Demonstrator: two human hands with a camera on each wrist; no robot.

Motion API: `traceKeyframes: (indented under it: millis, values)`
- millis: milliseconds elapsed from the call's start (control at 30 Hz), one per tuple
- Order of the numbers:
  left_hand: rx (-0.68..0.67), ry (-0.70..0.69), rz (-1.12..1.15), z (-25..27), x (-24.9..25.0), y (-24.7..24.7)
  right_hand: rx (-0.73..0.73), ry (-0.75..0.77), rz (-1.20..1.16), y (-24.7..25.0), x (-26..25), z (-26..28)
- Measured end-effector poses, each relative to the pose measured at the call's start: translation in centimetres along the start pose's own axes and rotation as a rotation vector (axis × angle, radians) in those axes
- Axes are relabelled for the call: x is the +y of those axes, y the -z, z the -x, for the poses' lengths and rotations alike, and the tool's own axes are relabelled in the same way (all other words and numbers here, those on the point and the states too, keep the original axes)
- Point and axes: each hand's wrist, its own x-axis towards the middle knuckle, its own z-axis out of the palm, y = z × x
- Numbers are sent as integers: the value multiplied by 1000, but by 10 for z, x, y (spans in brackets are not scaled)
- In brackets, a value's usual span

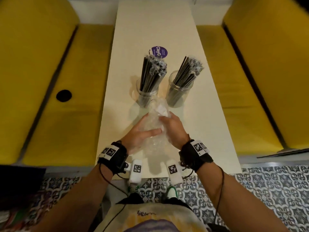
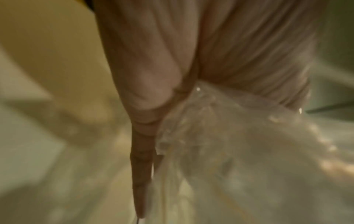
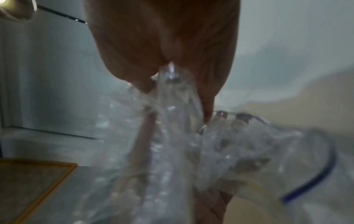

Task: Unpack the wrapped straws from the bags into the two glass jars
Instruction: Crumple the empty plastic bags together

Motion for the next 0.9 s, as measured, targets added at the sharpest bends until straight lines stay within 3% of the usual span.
traceKeyframes:
  millis: [100, 167, 233, 300, 367, 467, 533, 600, 667, 733, 800, 900]
  values:
    - [128, 5, 21, 1, -16, -20, -183, -74, 15, 17, -2, 10]
    - [206, -10, -16, 0, -30, -25, -197, -35, 312, 31, -11, 18]
    - [267, -12, -69, 4, -40, -33, -127, 75, 788, 47, -16, 21]
    - [301, -18, -125, 10, -44, -42, -67, 282, 946, 60, -21, 24]
    - [301, -15, -194, 15, -44, -52, -194, 402, 909, 71, -24, 20]
    - [282, 0, -335, 23, -41, -62, -418, 420, 1099, 76, -35, 22]
    - [365, -44, -330, 29, -35, -67, -325, 484, 984, 76, -32, 23]
    - [568, -146, -311, 31, -29, -71, -98, 500, 692, 73, -17, 28]
    - [742, -190, -154, 27, -24, -74, 44, 520, 498, 64, 5, 38]
    - [799, -131, 101, 20, -21, -75, 26, 538, 470, 51, 25, 53]
    - [828, -71, 333, 16, -17, -72, -88, 525, 479, 38, 36, 64]
    - [793, -7, 381, 23, -8, -72, -217, 560, 630, 29, 41, 67]
